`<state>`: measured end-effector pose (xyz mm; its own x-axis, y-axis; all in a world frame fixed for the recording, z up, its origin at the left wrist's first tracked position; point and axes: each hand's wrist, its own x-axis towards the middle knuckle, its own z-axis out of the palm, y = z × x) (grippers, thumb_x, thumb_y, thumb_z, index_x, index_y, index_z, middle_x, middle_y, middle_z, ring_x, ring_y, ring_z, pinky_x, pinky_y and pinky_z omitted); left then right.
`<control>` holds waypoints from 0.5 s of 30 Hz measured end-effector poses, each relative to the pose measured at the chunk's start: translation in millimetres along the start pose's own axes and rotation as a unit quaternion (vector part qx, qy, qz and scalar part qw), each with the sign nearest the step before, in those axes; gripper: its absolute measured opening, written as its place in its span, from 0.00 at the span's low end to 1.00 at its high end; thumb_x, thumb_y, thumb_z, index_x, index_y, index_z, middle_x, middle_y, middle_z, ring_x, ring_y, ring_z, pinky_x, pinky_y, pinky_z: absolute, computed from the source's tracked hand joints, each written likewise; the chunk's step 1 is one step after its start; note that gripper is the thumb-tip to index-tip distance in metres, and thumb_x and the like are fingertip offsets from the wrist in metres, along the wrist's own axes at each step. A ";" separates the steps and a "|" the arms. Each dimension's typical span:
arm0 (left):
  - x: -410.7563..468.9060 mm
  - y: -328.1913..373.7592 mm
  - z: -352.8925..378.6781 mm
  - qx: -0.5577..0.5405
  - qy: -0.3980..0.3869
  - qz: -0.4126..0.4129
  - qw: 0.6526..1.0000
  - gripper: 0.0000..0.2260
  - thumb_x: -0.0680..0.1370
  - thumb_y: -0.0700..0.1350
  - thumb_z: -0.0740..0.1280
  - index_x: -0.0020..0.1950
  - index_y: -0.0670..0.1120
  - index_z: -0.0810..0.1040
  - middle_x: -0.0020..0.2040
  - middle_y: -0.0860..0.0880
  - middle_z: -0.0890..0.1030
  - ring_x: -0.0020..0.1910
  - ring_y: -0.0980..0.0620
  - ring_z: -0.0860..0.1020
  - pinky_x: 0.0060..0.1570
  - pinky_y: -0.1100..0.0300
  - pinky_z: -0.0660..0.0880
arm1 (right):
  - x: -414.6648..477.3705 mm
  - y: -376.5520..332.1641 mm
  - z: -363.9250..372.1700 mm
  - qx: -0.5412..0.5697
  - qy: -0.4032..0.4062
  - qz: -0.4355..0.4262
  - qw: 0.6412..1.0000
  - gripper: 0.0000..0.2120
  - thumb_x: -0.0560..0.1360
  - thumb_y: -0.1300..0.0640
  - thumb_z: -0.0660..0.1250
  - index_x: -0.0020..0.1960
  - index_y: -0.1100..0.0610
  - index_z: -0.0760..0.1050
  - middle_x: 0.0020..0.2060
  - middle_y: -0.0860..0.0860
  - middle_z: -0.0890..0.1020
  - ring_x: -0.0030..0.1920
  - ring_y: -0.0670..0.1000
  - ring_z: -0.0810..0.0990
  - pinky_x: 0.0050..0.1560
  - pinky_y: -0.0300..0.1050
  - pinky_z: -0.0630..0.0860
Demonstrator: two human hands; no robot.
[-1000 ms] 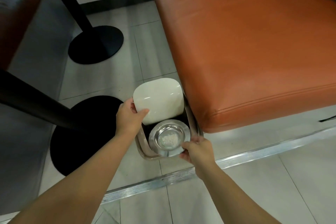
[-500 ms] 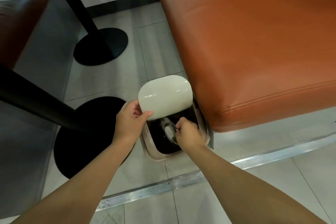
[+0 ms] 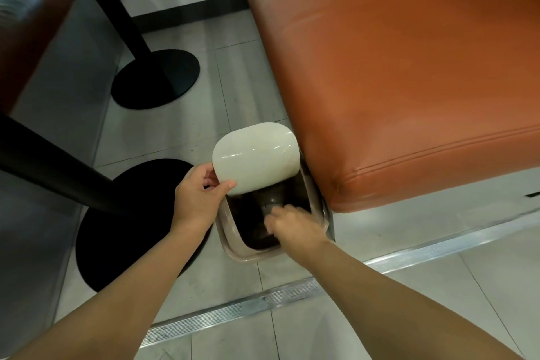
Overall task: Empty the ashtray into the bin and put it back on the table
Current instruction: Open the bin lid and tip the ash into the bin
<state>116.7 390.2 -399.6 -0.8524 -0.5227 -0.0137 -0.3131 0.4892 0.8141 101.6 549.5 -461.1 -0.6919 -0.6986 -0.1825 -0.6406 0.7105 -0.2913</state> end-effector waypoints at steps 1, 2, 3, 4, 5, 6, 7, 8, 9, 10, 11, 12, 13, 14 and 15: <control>-0.3 -0.2 0.2 -0.001 0.001 -0.001 1.000 0.15 0.69 0.38 0.71 0.55 0.42 0.77 0.43 0.50 0.77 0.38 0.62 0.73 0.32 0.80 0.70 | -1.9 -0.7 1.6 -0.001 -0.019 -0.022 1.000 0.14 0.72 0.69 0.57 0.55 0.62 0.73 0.54 0.59 0.76 0.54 0.61 0.75 0.47 0.51 0.70; -1.0 -0.4 0.5 0.000 0.002 -0.002 1.000 0.15 0.69 0.38 0.71 0.55 0.42 0.77 0.45 0.49 0.77 0.38 0.61 0.74 0.32 0.79 0.70 | -3.9 -0.5 2.5 0.005 -0.023 -0.020 1.000 0.14 0.72 0.70 0.57 0.54 0.62 0.73 0.53 0.59 0.77 0.54 0.61 0.75 0.46 0.50 0.70; -1.5 -0.5 0.7 0.003 0.004 -0.003 1.000 0.15 0.69 0.38 0.72 0.54 0.42 0.77 0.46 0.48 0.77 0.38 0.59 0.74 0.32 0.77 0.71 | -5.4 0.3 1.5 0.027 -0.004 0.003 1.000 0.14 0.72 0.70 0.57 0.54 0.61 0.73 0.53 0.58 0.77 0.54 0.60 0.75 0.43 0.49 0.68; -1.8 -0.7 0.8 0.007 0.006 -0.006 1.000 0.15 0.69 0.38 0.72 0.54 0.42 0.77 0.47 0.47 0.78 0.40 0.56 0.74 0.33 0.75 0.70 | -7.1 1.6 -0.1 0.056 0.023 0.032 0.998 0.13 0.72 0.69 0.57 0.53 0.60 0.73 0.52 0.57 0.76 0.53 0.59 0.75 0.41 0.47 0.65; -1.5 -0.8 1.4 0.010 0.007 -0.009 1.000 0.15 0.69 0.38 0.72 0.54 0.41 0.77 0.47 0.47 0.78 0.42 0.55 0.75 0.34 0.73 0.69 | -8.9 2.7 -2.5 0.086 0.045 0.057 0.994 0.12 0.72 0.69 0.57 0.52 0.59 0.73 0.52 0.56 0.76 0.53 0.57 0.74 0.39 0.46 0.63; -0.9 -0.7 2.1 0.009 0.006 -0.013 1.000 0.15 0.69 0.38 0.72 0.54 0.41 0.77 0.47 0.46 0.78 0.43 0.53 0.75 0.35 0.73 0.68 | -11.5 3.5 -5.1 0.119 0.066 0.078 0.988 0.11 0.73 0.68 0.57 0.51 0.59 0.73 0.51 0.55 0.76 0.52 0.56 0.74 0.39 0.45 0.63; -0.1 -0.3 2.4 0.007 0.006 -0.018 1.000 0.15 0.69 0.38 0.72 0.54 0.41 0.77 0.47 0.46 0.78 0.43 0.53 0.75 0.36 0.73 0.67 | -14.9 3.7 -7.6 0.167 0.091 0.099 0.977 0.09 0.74 0.66 0.58 0.50 0.59 0.74 0.50 0.54 0.76 0.51 0.54 0.75 0.39 0.45 0.64; 0.6 0.6 2.4 0.005 0.006 -0.024 1.000 0.15 0.69 0.38 0.72 0.54 0.40 0.77 0.48 0.45 0.78 0.44 0.52 0.75 0.37 0.71 0.68 | -18.6 3.1 -10.1 0.224 0.123 0.125 0.959 0.07 0.75 0.64 0.59 0.49 0.59 0.74 0.49 0.54 0.77 0.49 0.53 0.75 0.40 0.45 0.67; 1.3 1.8 2.5 0.004 0.006 -0.031 0.999 0.15 0.69 0.38 0.71 0.55 0.40 0.77 0.48 0.44 0.79 0.44 0.51 0.76 0.39 0.68 0.70 | -23.0 1.9 -13.7 0.287 0.159 0.156 0.932 0.05 0.75 0.62 0.60 0.48 0.59 0.75 0.47 0.53 0.78 0.48 0.53 0.76 0.43 0.45 0.70; 2.3 3.4 2.8 0.002 0.005 -0.040 0.999 0.16 0.69 0.38 0.71 0.56 0.40 0.77 0.50 0.42 0.80 0.45 0.50 0.76 0.43 0.65 0.71 | -28.2 -0.1 -17.6 0.356 0.190 0.190 0.895 0.04 0.74 0.62 0.61 0.46 0.58 0.74 0.44 0.52 0.78 0.46 0.52 0.76 0.46 0.45 0.72; 3.1 5.5 3.2 -0.001 0.002 -0.050 0.999 0.17 0.70 0.38 0.71 0.57 0.40 0.76 0.51 0.41 0.81 0.46 0.49 0.77 0.46 0.61 0.72 | -32.9 -2.4 -21.4 0.422 0.211 0.222 0.853 0.03 0.74 0.62 0.62 0.44 0.56 0.74 0.41 0.50 0.78 0.44 0.51 0.76 0.46 0.44 0.72; 3.9 8.4 3.3 -0.006 -0.001 -0.059 0.998 0.18 0.70 0.38 0.71 0.59 0.40 0.76 0.52 0.40 0.81 0.47 0.49 0.77 0.48 0.60 0.72 | -36.9 -5.1 -23.8 0.479 0.219 0.246 0.814 0.04 0.74 0.62 0.62 0.42 0.54 0.72 0.38 0.48 0.77 0.42 0.50 0.75 0.45 0.44 0.72; 5.2 11.3 3.2 -0.013 -0.002 -0.068 0.998 0.19 0.70 0.37 0.70 0.61 0.40 0.75 0.53 0.40 0.81 0.47 0.49 0.77 0.50 0.59 0.72 | -40.0 -7.7 -25.1 0.519 0.219 0.264 0.783 0.06 0.74 0.62 0.62 0.41 0.52 0.71 0.36 0.46 0.75 0.41 0.50 0.74 0.45 0.43 0.71; 6.4 13.8 3.1 -0.016 -0.001 -0.076 0.997 0.22 0.71 0.37 0.70 0.64 0.41 0.73 0.54 0.41 0.81 0.48 0.49 0.77 0.51 0.59 0.72 | -42.5 -10.1 -25.4 0.546 0.215 0.280 0.760 0.06 0.74 0.61 0.62 0.41 0.51 0.70 0.36 0.46 0.75 0.42 0.50 0.74 0.46 0.44 0.72; 7.9 15.6 3.0 -0.016 0.001 -0.086 0.996 0.24 0.71 0.38 0.70 0.66 0.42 0.71 0.54 0.42 0.81 0.49 0.48 0.78 0.53 0.58 0.72 | -44.1 -12.2 -25.9 0.570 0.212 0.297 0.737 0.06 0.74 0.61 0.62 0.42 0.52 0.70 0.37 0.47 0.75 0.42 0.50 0.74 0.47 0.46 0.73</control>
<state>103.9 395.8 -388.7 -0.7864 -0.5982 -0.1540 -0.4411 0.3693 0.8180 131.3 573.8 -425.2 -0.9338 -0.0336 -0.3561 0.3449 0.1796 -0.9213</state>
